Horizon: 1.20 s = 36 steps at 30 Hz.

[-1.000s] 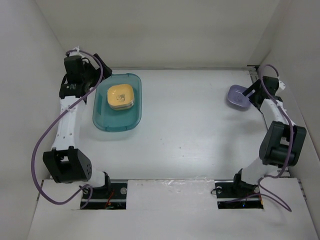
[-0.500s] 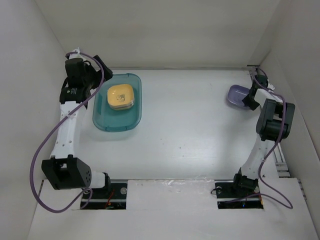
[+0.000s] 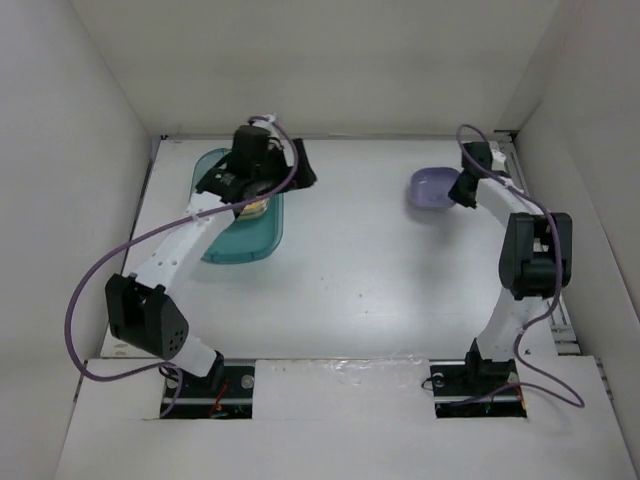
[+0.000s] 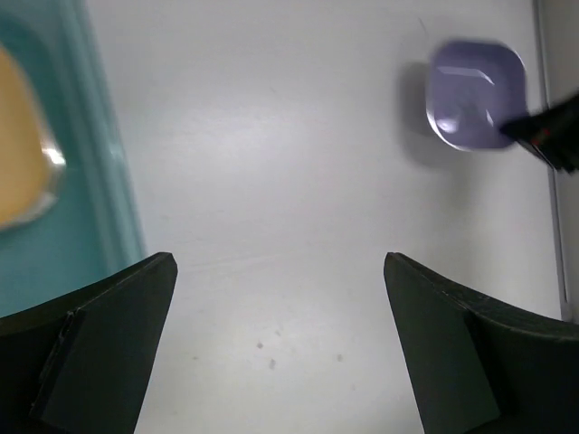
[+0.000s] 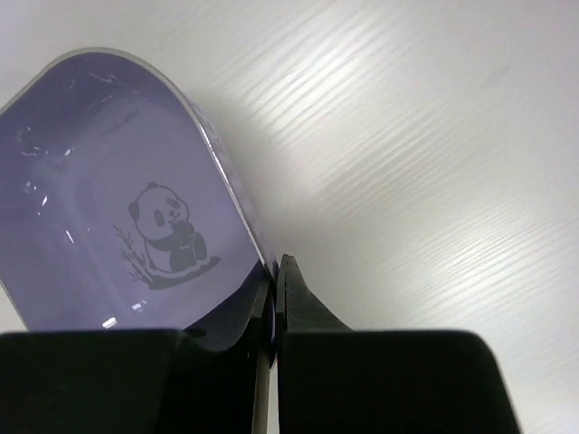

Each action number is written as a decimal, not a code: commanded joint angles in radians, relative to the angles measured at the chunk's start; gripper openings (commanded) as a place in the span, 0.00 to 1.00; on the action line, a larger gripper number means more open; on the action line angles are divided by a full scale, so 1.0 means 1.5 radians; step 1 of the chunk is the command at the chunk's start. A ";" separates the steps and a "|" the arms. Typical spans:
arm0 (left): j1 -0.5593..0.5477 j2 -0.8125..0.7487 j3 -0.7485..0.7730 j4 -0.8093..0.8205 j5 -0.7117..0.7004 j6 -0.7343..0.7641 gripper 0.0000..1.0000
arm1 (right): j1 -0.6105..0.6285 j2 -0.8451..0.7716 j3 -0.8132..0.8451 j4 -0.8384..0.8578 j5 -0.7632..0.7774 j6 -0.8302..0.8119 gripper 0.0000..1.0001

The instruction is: Place the plates into the plastic bin on the countertop

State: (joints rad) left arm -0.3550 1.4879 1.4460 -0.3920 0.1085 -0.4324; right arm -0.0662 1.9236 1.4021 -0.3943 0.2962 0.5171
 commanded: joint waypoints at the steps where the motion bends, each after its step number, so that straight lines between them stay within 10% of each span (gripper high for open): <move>1: -0.067 0.011 0.008 0.014 0.033 -0.020 1.00 | 0.130 -0.104 -0.034 0.027 0.025 0.010 0.00; 12: -0.067 0.082 -0.024 0.067 0.068 -0.059 0.98 | 0.435 -0.194 0.006 0.028 0.086 0.103 0.00; 16: -0.067 0.089 -0.018 0.051 0.028 -0.053 0.81 | 0.481 -0.200 0.035 0.021 0.094 0.118 0.00; 21: -0.067 0.120 0.005 0.016 -0.009 -0.053 0.12 | 0.515 -0.231 0.042 0.014 0.136 0.133 0.00; 23: -0.067 0.129 0.025 -0.007 -0.023 -0.053 0.00 | 0.515 -0.240 0.042 0.014 0.142 0.133 0.01; 25: -0.067 0.135 0.045 -0.023 -0.073 -0.053 0.00 | 0.515 -0.240 0.042 0.014 0.150 0.127 0.22; 26: -0.067 0.135 0.054 -0.030 -0.094 -0.044 0.00 | 0.515 -0.240 0.042 0.014 0.156 0.120 0.74; 27: -0.067 0.135 0.066 -0.040 -0.109 -0.029 0.00 | 0.515 -0.246 0.035 0.014 0.163 0.112 0.97; 36: 0.097 0.217 0.160 -0.047 -0.002 0.156 0.00 | 0.414 -0.313 -0.120 0.081 0.071 0.054 1.00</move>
State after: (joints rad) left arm -0.3355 1.7950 1.6474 -0.4507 0.0196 -0.2955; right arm 0.6033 1.4933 1.2896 -0.3466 0.4583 0.6430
